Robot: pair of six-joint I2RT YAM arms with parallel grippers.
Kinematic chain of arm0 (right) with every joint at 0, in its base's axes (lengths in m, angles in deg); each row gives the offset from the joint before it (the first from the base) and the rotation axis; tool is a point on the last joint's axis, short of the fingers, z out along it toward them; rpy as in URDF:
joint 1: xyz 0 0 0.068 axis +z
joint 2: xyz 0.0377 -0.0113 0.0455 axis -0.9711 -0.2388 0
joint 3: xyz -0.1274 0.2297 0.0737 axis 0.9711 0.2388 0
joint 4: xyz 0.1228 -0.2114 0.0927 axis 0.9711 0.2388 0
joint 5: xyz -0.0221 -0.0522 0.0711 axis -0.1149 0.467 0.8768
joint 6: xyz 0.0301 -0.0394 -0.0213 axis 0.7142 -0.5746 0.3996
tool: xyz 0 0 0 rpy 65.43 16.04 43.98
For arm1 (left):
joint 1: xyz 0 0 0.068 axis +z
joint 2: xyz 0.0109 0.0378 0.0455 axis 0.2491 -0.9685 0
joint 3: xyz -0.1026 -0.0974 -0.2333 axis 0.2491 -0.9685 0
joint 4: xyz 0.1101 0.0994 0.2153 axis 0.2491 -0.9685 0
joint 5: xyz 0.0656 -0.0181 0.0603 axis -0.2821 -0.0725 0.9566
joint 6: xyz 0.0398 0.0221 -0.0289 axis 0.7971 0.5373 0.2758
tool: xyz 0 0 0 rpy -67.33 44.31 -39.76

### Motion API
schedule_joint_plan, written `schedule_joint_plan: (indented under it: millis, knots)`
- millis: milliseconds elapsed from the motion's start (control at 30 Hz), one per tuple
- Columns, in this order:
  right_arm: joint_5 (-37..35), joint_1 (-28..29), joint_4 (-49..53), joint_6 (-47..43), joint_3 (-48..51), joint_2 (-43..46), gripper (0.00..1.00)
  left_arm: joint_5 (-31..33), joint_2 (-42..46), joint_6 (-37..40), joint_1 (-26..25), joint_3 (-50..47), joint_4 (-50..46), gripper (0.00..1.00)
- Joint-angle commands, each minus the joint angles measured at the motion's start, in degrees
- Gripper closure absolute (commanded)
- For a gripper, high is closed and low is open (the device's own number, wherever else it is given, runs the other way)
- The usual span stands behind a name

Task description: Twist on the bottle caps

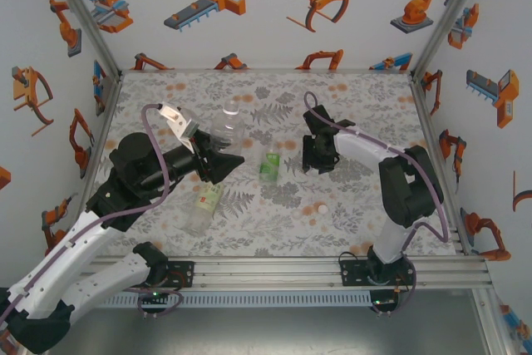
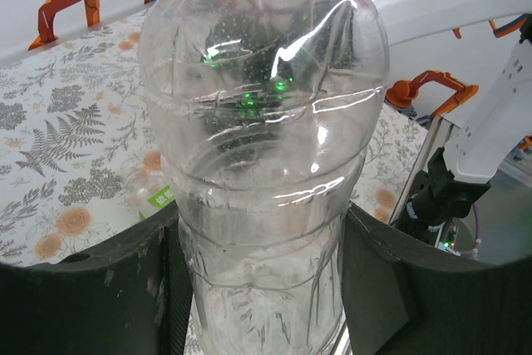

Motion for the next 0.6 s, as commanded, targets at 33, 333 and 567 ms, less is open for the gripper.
schedule_joint_plan:
  millis: [33, 333, 567]
  knots:
    - [0.46, -0.30, -0.46, -0.59, -1.42, -0.72, 0.54, 0.04, 0.59, -0.31, 0.09, 1.21, 0.38, 1.00]
    - [-1.16, -0.30, 0.60, -1.74, -1.62, -0.91, 0.54, -0.02, 0.61, -0.51, 0.10, 1.31, -0.32, 1.00]
    - [-1.40, -0.31, 0.63, -1.91, -1.53, -1.37, 0.54, 0.23, 0.68, -0.77, 0.14, 1.25, -0.23, 1.00]
